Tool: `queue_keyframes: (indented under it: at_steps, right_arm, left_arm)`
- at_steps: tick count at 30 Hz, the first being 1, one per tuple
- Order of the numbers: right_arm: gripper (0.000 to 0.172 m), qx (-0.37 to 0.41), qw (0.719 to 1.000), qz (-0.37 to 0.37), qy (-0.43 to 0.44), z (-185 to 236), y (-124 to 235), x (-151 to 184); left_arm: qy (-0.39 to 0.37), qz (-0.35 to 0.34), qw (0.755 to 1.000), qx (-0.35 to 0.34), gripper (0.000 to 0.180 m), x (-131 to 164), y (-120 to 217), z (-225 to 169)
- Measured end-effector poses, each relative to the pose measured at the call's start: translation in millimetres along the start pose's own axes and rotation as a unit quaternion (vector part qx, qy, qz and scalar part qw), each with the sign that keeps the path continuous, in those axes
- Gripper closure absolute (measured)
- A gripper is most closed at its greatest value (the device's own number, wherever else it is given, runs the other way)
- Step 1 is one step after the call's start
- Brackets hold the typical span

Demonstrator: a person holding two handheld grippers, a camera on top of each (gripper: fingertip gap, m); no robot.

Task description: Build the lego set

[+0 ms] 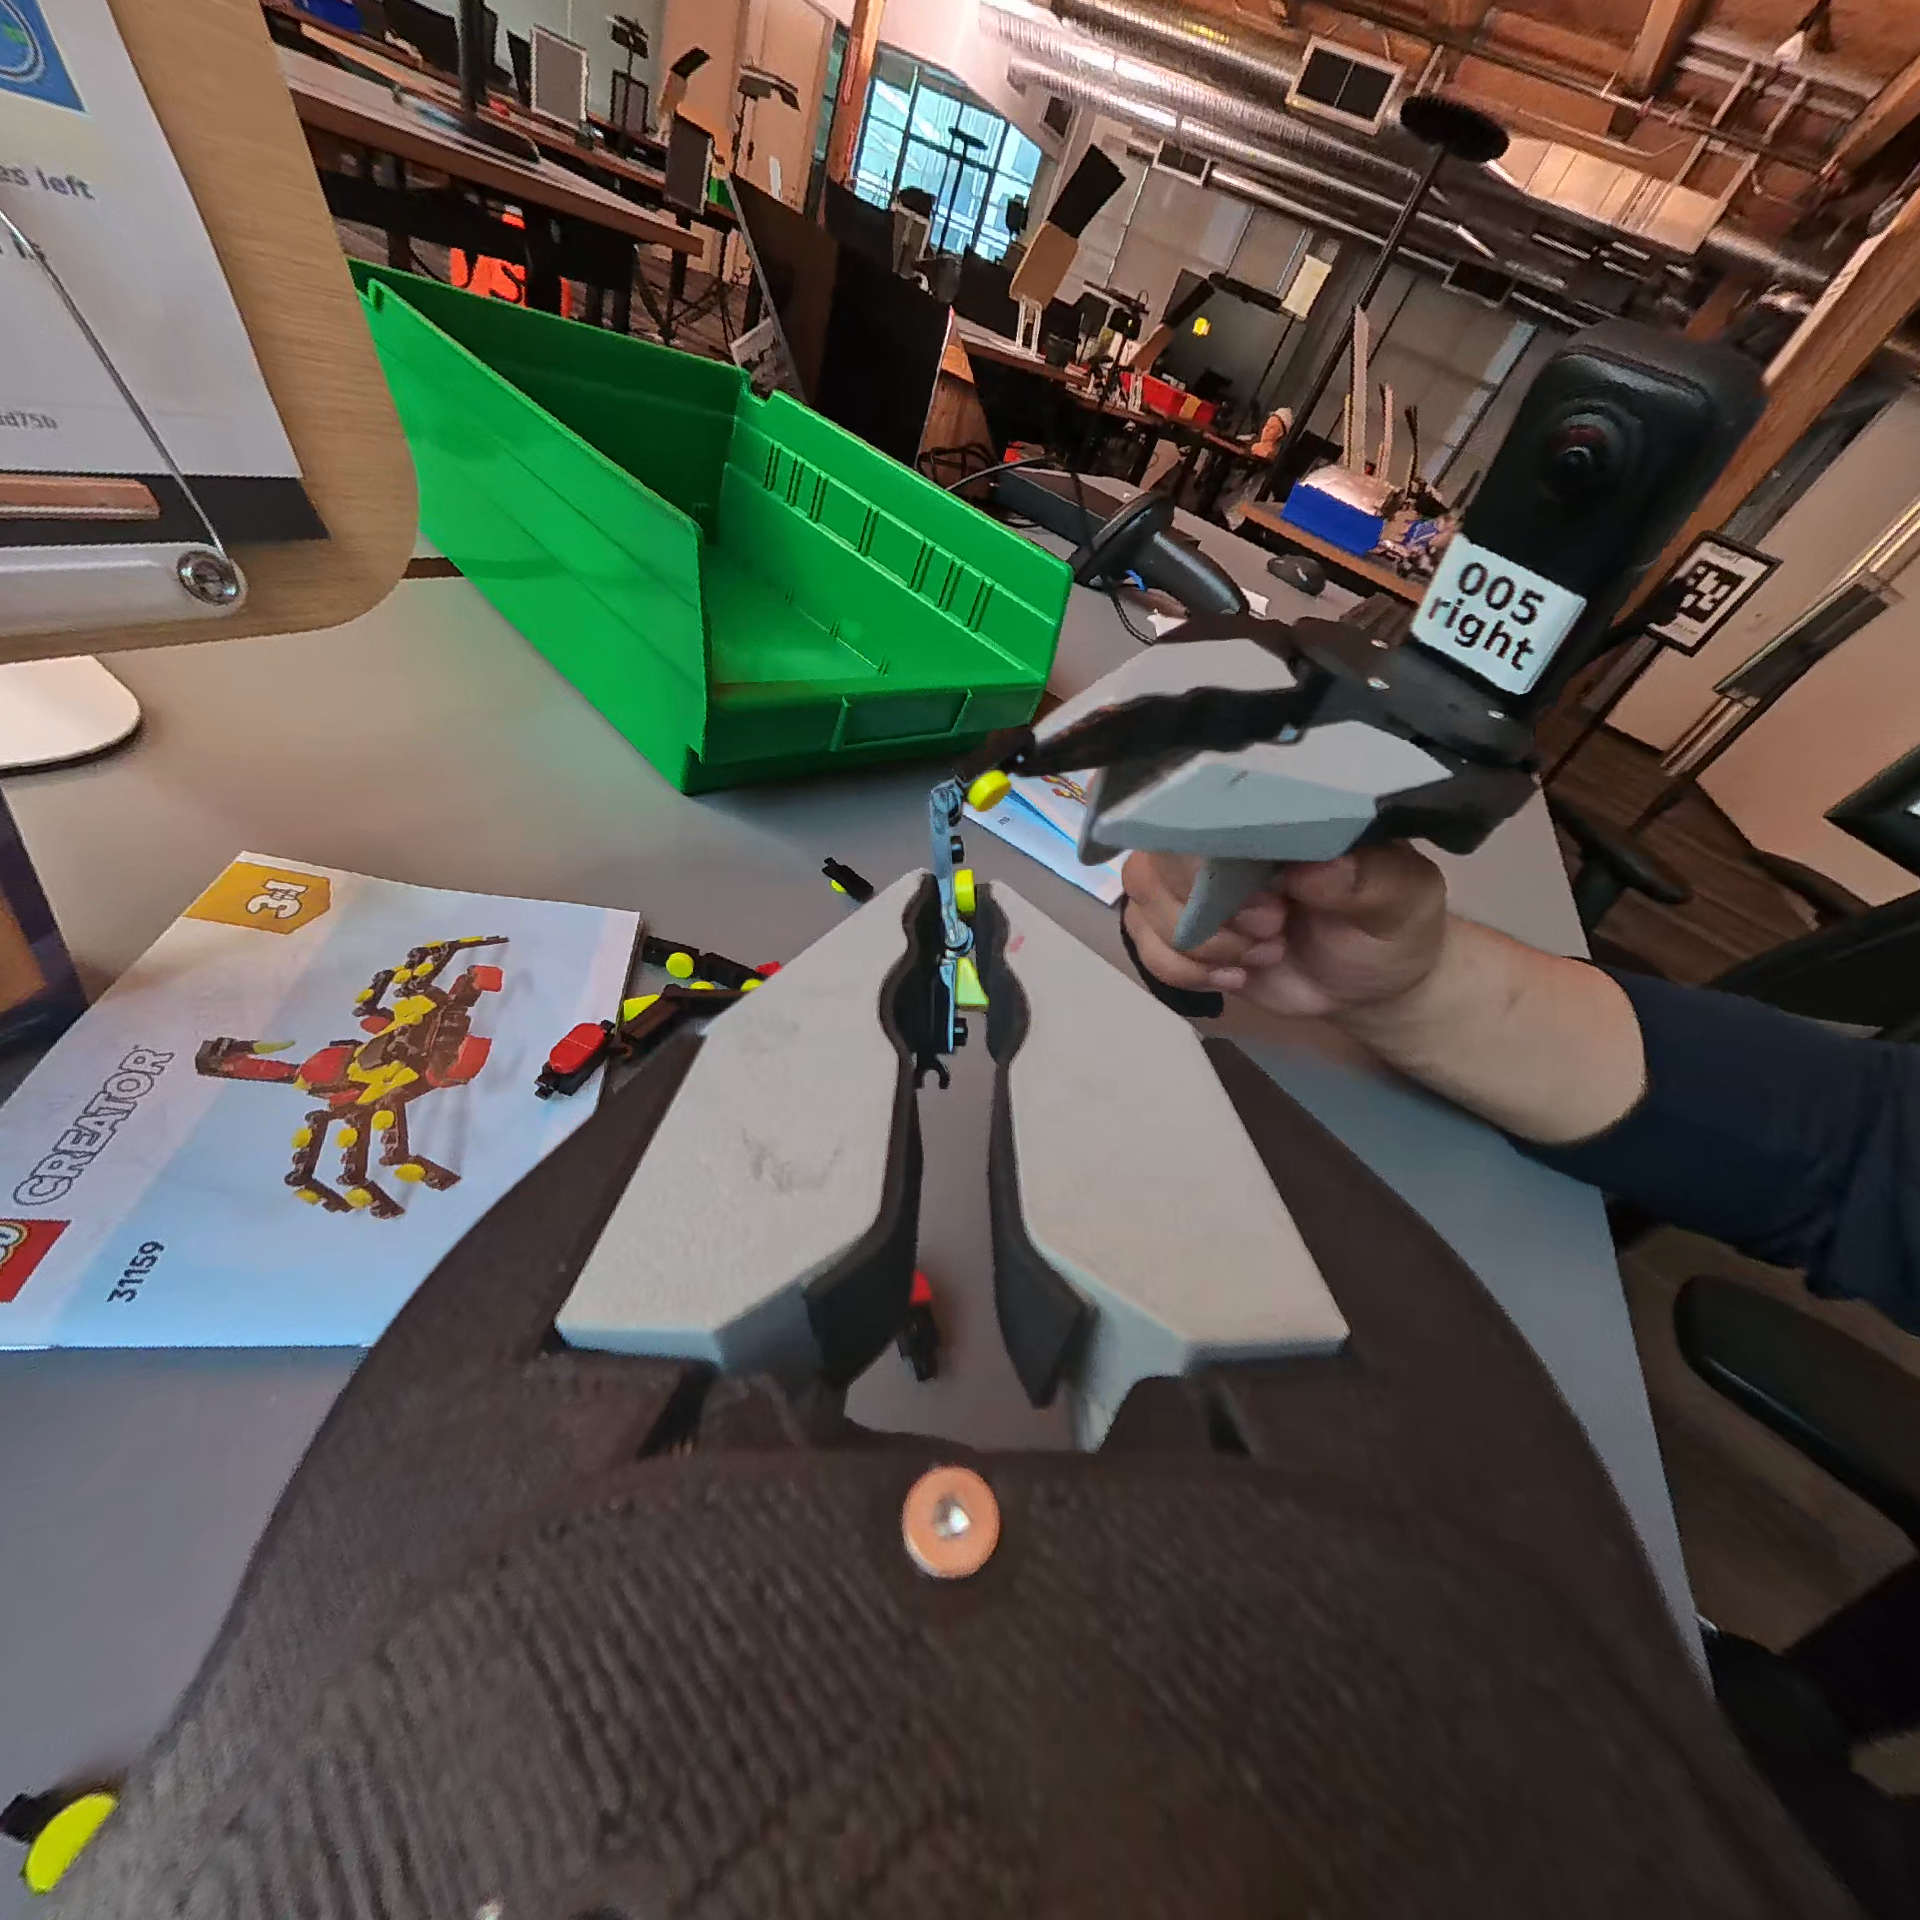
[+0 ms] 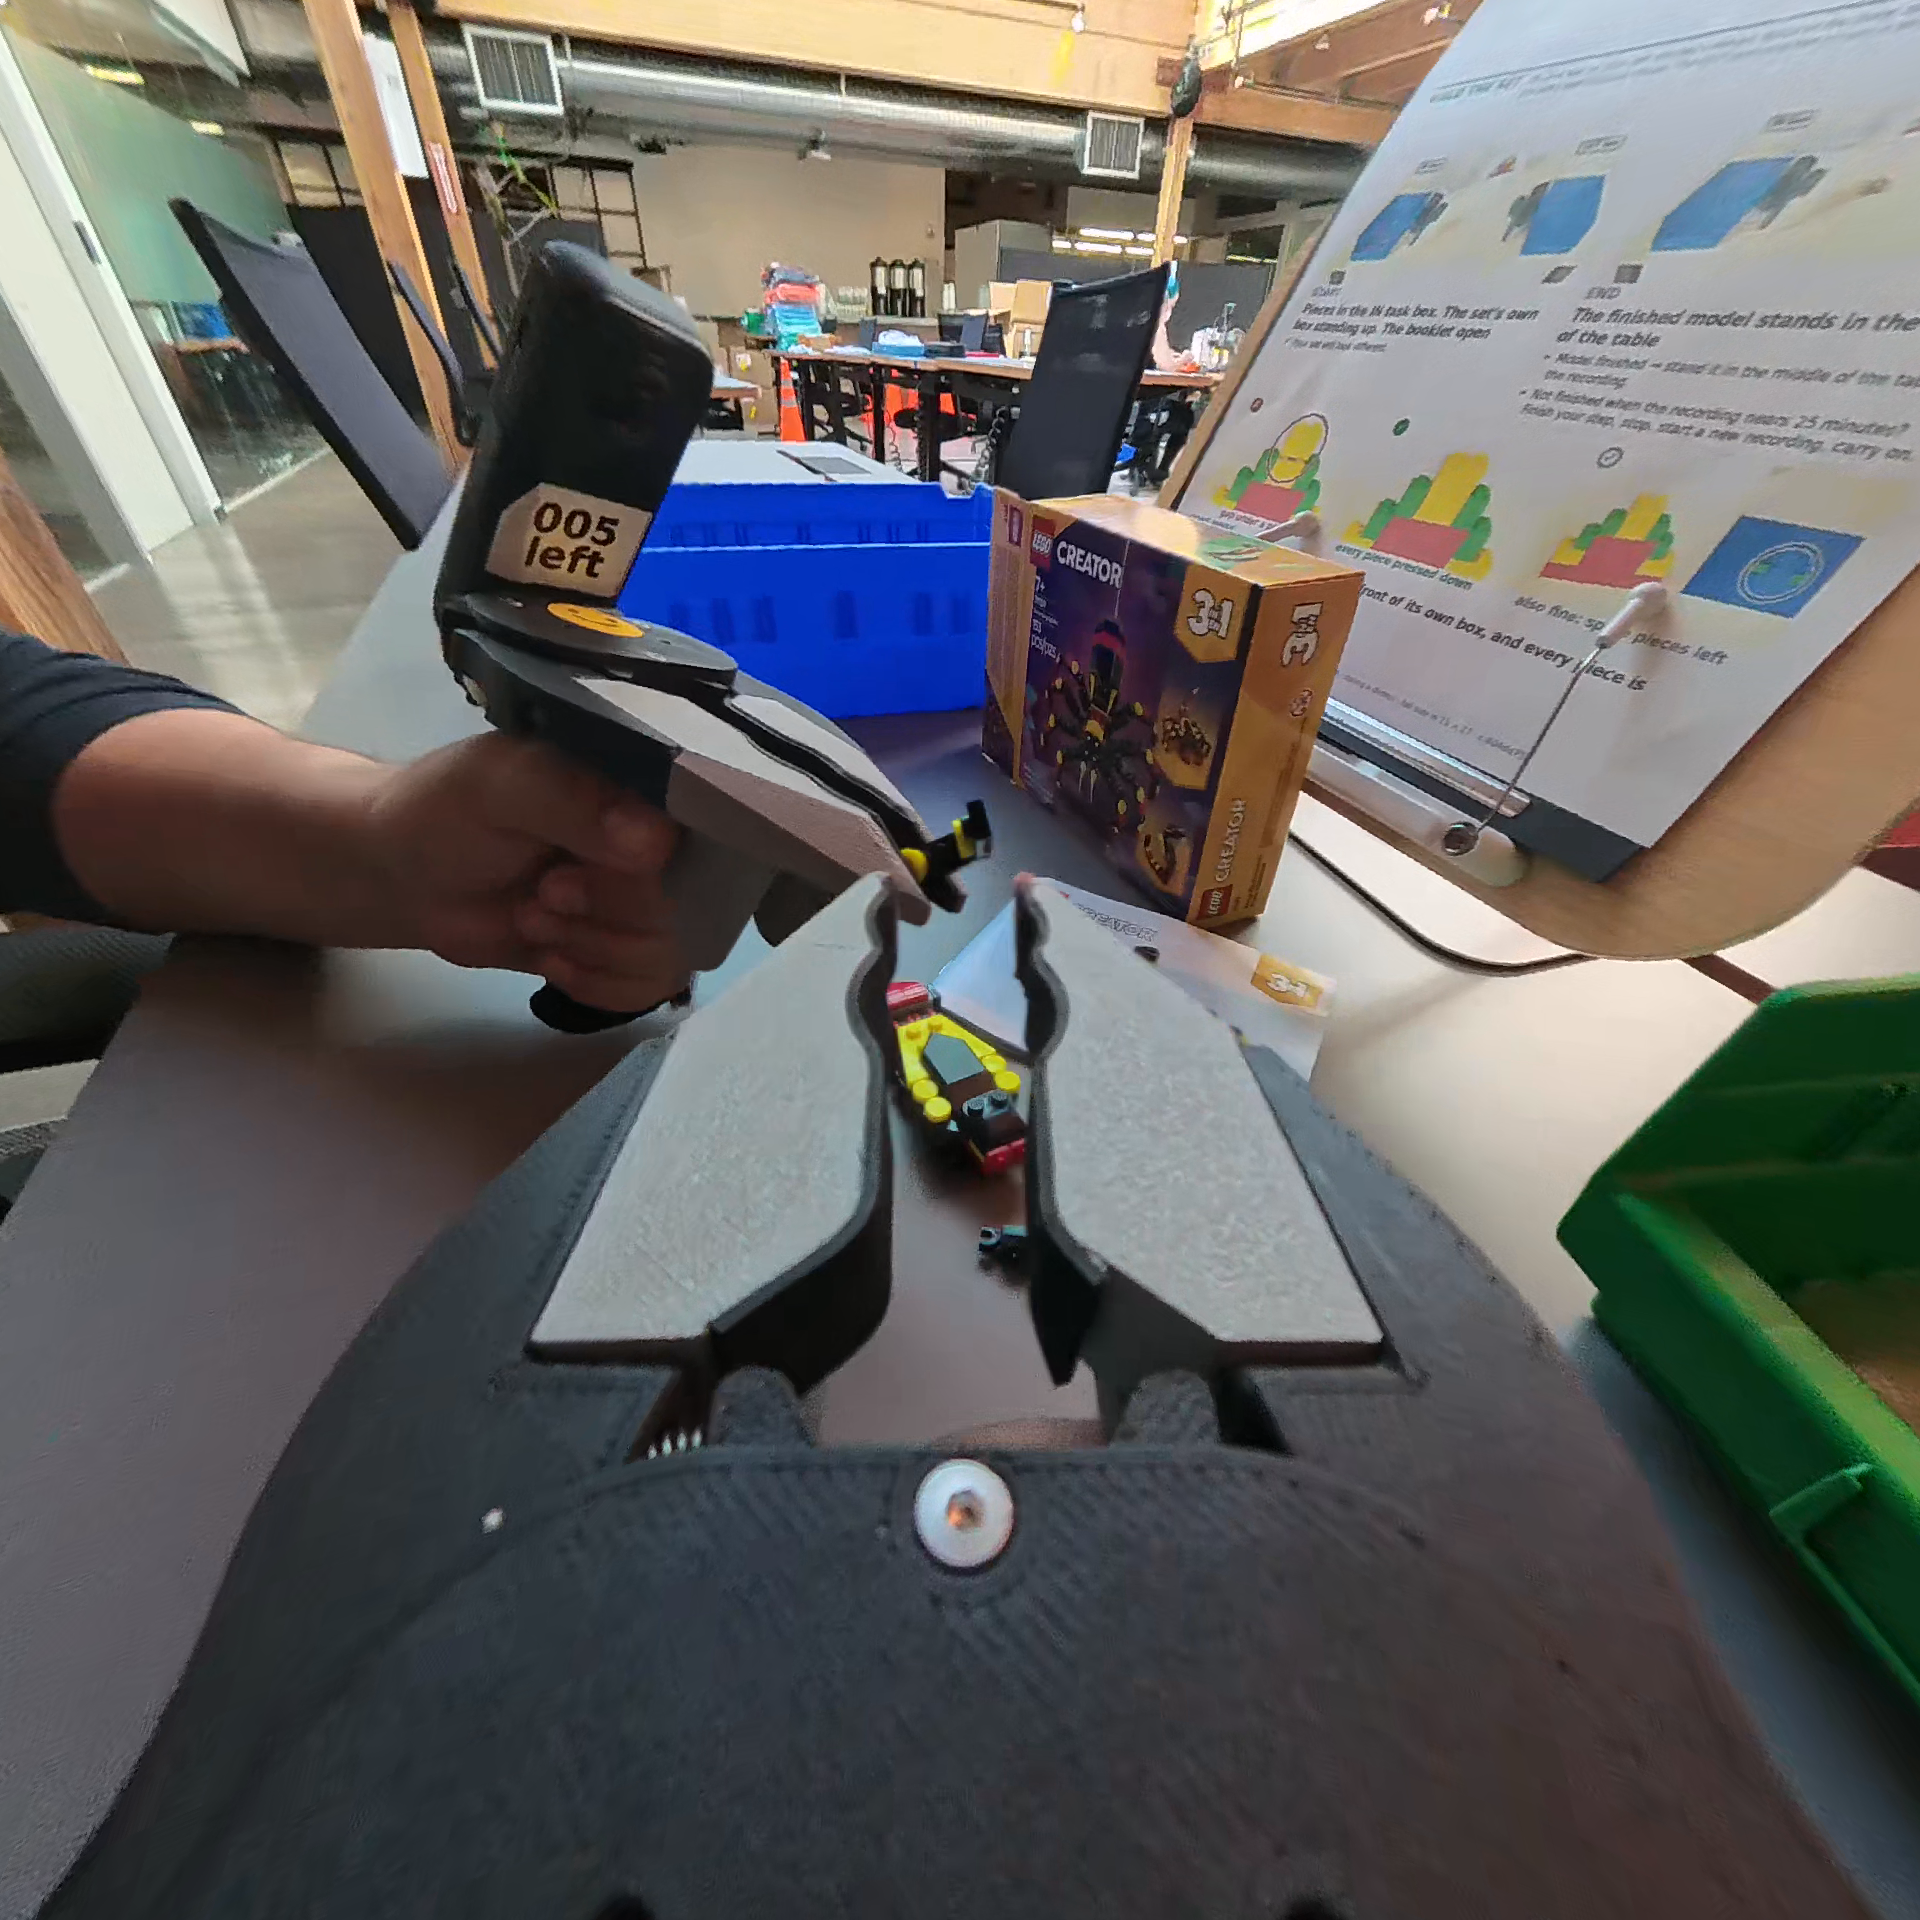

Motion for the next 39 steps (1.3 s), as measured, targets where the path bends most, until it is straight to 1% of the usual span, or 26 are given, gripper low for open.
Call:
queue_keyframes:
  at_steps: [1, 4, 6, 8, 10, 12, 17, 19, 21, 25, 26, 27, 28, 29, 30, 31, 32, 33, 34, 35, 36, 37, 38, 39]
  right_arm:
    - [0.146, 0.004, 1.0, 0.005, 0.01, 2, -2, 2]
    - [0.144, 0.04, 0.997, 0.036, 0.061, 3, -8, 8]
    - [0.149, 0.07, 0.99, 0.051, 0.107, 2, -9, 11]
    - [0.159, 0.068, 0.986, 0.054, 0.143, 7, -9, 11]
    - [0.162, 0.066, 0.984, 0.058, 0.154, 9, -9, 12]
    - [0.168, 0.064, 0.985, 0.056, 0.147, 9, -7, 9]
    - [0.168, 0.063, 0.994, 0.016, 0.082, 8, -4, -7]
    - [0.167, 0.064, 0.997, 0.009, 0.031, 4, -6, -10]
    - [0.165, 0.088, 0.996, 0.02, -0.002, -3, -12, -8]
    - [0.164, 0.13, 0.991, 0.043, -0.003, -9, -19, -7]
    - [0.164, 0.144, 0.988, 0.049, 0.015, -9, -18, -8]
    - [0.165, 0.167, 0.982, 0.06, 0.058, -7, -18, -9]
    - [0.165, 0.196, 0.97, 0.075, 0.121, -5, -17, -11]
    - [0.164, 0.225, 0.948, 0.095, 0.206, -2, -18, -11]
    - [0.164, 0.261, 0.912, 0.111, 0.296, 1, -18, -10]
    - [0.168, 0.353, 0.852, 0.114, 0.368, -12, -8, -18]
    - [0.169, 0.389, 0.825, 0.13, 0.39, -27, 2, -21]
    - [0.168, 0.391, 0.852, 0.139, 0.32, -49, 12, -18]
    - [0.169, 0.365, 0.896, 0.146, 0.207, -69, 22, -11]
    - [0.168, 0.322, 0.93, 0.14, 0.105, -80, 30, -5]
    - [0.168, 0.274, 0.955, 0.102, 0.046, -81, 36, -5]
    - [0.168, 0.233, 0.97, 0.064, 0.02, -75, 41, -8]
    - [0.169, 0.208, 0.977, 0.046, 0.011, -70, 45, -8]
    - [0.169, 0.202, 0.978, 0.046, 0.017, -68, 47, -5]
  left_arm:
    - [-0.002, 0.005, 1.0, 0.001, 0.177, 2, -1, -1]
    - [-0.024, 0.023, 0.999, 0.004, 0.177, 9, -5, -6]
    - [-0.053, 0.036, 0.998, 0.003, 0.177, 13, -8, -11]
    - [-0.08, 0.041, 0.996, -0.01, 0.177, 15, -9, -12]
    - [-0.096, 0.042, 0.994, -0.016, 0.177, 15, -9, -12]
    - [-0.103, 0.039, 0.994, -0.016, 0.177, 14, -8, -12]
    - [-0.099, 0.006, 0.995, -0.009, 0.176, 0, -5, -20]
    - [-0.096, -0.004, 0.995, -0.023, 0.176, -4, -3, -19]
    - [-0.08, -0.007, 0.996, -0.043, 0.176, -4, -5, -12]
    - [-0.07, -0.011, 0.995, -0.072, 0.176, -5, -7, -3]
    - [-0.069, -0.011, 0.995, -0.076, 0.176, -6, -7, -3]
    - [-0.061, -0.016, 0.995, -0.077, 0.176, -6, -8, -4]
    - [-0.035, -0.028, 0.997, -0.069, 0.175, -6, -9, -6]
    - [0.007, -0.041, 0.998, -0.057, 0.175, -5, -9, -7]
    - [0.039, -0.048, 0.997, -0.046, 0.176, -3, -10, -8]
    - [0.057, -0.032, 0.998, -0.026, 0.177, 4, -12, -12]
    - [0.07, -0.011, 0.997, -0.003, 0.176, 14, -16, -21]
    - [0.081, -0.003, 0.997, 0.015, 0.176, 21, -18, -30]
    - [0.084, 0.001, 0.996, 0.035, 0.177, 24, -20, -40]
    - [0.073, 0.0, 0.996, 0.057, 0.177, 23, -21, -50]
    - [0.051, 0.003, 0.997, 0.064, 0.176, 21, -22, -55]
    - [0.023, 0.003, 0.998, 0.061, 0.177, 19, -22, -56]
    - [0.003, 0.006, 0.998, 0.06, 0.176, 19, -22, -56]
    - [-0.007, 0.008, 0.998, 0.057, 0.177, 20, -21, -53]
Point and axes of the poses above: each gripper's, where its closed fingertips meet, y back along the fingers, x out of its underside, z = x × y across the jaws, the point moved 3 cm from there along y, back along the fingers, and after that the axes turned 4 degrees about z, right-handed, at the moved point
